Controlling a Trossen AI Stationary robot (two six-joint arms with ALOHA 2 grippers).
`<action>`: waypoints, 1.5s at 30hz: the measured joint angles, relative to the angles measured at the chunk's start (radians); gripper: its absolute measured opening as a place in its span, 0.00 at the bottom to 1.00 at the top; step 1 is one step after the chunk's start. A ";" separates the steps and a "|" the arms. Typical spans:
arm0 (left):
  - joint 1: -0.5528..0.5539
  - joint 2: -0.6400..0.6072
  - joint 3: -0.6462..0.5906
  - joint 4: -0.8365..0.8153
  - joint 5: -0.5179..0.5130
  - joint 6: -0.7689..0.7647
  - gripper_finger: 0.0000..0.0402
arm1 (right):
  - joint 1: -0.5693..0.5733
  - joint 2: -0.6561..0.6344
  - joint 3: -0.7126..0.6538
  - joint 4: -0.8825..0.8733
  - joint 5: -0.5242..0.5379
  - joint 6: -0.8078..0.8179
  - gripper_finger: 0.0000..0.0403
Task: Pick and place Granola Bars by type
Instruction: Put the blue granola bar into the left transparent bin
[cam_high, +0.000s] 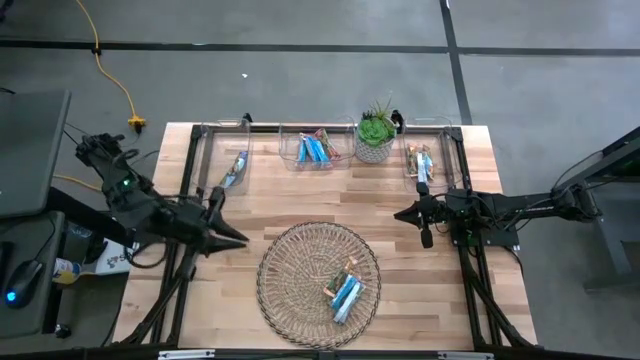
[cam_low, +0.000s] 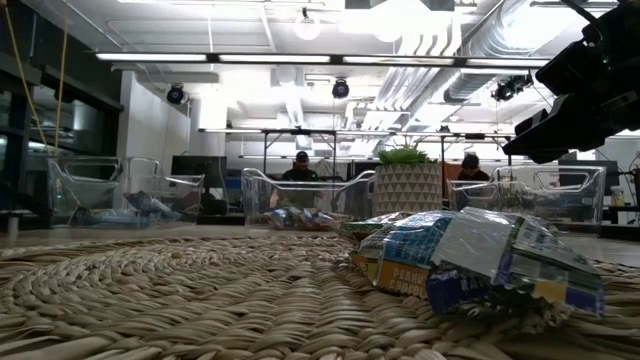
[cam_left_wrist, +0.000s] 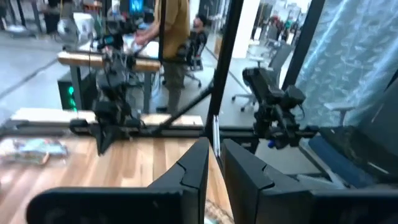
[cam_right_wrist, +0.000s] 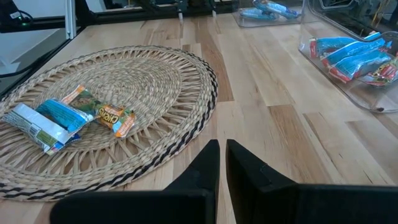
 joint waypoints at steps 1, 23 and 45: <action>0.000 -0.012 0.000 0.002 -0.003 0.010 0.11 | 0.000 0.000 0.000 0.000 0.000 0.000 0.03; 0.000 -0.074 0.000 -0.008 -0.017 0.056 0.11 | 0.000 0.000 0.000 0.000 0.000 0.000 0.03; 0.000 -0.073 0.000 0.001 -0.229 0.029 0.11 | 0.000 0.000 0.000 0.008 0.129 -0.185 0.03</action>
